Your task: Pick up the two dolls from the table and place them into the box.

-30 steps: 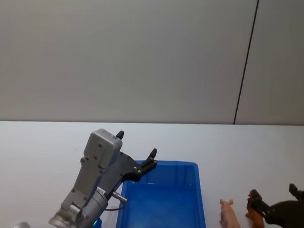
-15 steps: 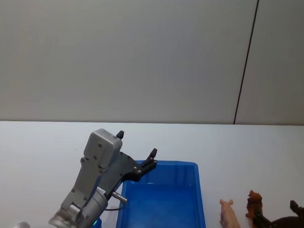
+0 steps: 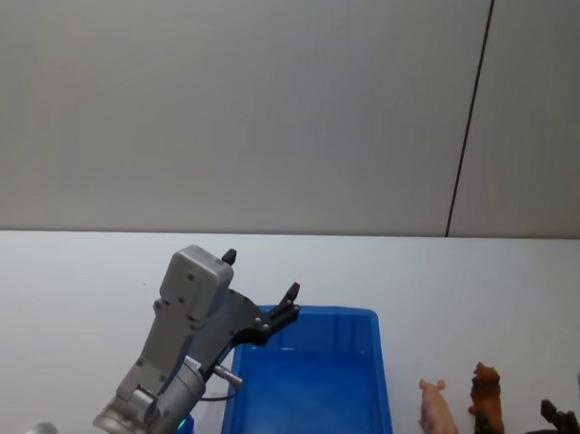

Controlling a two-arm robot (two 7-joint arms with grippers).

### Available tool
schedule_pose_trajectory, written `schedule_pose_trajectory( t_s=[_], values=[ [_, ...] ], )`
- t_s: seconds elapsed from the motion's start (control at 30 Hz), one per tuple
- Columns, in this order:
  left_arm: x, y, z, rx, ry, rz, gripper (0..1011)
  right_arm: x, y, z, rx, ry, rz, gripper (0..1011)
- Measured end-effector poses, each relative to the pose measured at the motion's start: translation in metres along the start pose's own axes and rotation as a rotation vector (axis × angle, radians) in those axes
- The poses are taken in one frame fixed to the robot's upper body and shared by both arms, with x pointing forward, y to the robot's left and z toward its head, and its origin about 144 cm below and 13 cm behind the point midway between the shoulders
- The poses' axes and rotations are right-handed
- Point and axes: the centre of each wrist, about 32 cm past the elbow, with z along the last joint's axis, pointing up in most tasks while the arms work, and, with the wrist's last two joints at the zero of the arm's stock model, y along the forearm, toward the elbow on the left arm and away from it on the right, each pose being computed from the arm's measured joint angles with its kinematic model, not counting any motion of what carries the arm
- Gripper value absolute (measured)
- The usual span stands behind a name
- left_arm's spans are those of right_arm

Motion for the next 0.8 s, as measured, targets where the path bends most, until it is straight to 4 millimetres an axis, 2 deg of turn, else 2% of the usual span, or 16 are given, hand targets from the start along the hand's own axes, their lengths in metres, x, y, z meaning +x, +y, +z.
schedule_pose_trajectory(
  t_s=[0.1,0.3,0.6,0.8],
  values=[
    [0.0,0.0,0.0,0.0,0.0,0.0,1001,0.0,0.001,-0.004,-0.014,0.006,0.001,961],
    [0.0,0.0,0.0,0.0,0.0,0.0,1001,0.001,0.001,-0.012,-0.044,0.024,0.01,807],
    [0.0,0.0,0.0,0.0,0.0,0.0,1001,0.002,0.004,-0.023,-0.047,0.055,0.039,550],
    [0.0,0.0,0.0,0.0,0.0,0.0,1001,0.003,0.005,-0.027,-0.022,0.062,0.054,344]
  ],
)
